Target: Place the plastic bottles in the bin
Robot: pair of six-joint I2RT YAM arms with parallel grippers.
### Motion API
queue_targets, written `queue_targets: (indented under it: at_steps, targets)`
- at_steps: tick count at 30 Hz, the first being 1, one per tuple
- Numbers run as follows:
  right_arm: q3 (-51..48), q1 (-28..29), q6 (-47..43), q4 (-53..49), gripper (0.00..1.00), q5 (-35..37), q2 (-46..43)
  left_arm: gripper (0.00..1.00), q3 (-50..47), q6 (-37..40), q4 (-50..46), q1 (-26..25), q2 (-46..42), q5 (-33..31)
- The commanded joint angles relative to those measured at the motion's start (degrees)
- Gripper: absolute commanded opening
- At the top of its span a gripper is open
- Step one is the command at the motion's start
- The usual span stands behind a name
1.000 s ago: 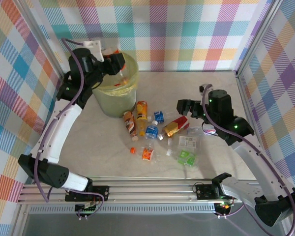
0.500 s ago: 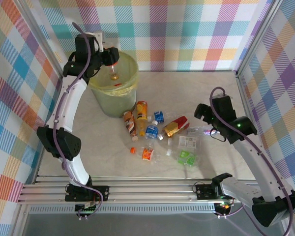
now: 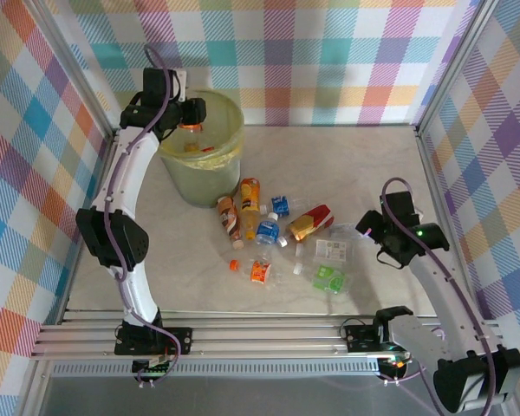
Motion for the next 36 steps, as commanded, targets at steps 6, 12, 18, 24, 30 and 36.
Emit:
queue_targets:
  at_steps: [6,12,18,24,30,36]
  targets:
    - [-2.2,-1.0,-1.4,8.0,1.0,-12.0,2.8,0.59,1.8,2.4,-0.9,0.8,3.3,-1.3]
    - [-1.7,-0.9,-5.5,6.8,1.0,-15.5,3.0,0.77,2.0,2.6,-1.3,0.8,4.9,-1.9]
    - [-1.6,0.4,-8.9,5.3,1.0,-19.4,2.1,0.86,3.8,2.4,-2.0,0.9,5.9,-1.0]
    - [0.3,6.3,-12.1,3.0,1.0,-21.2,2.4,0.93,4.4,1.5,-3.1,0.9,4.1,0.6]
    - [1.7,13.1,-15.1,1.7,1.0,-20.8,5.1,0.96,2.0,-0.6,-3.0,0.9,-1.5,3.6]
    - [1.5,16.8,-17.4,0.8,1.0,-20.9,8.4,1.0,-12.9,-4.1,7.2,0.6,-14.9,8.7]
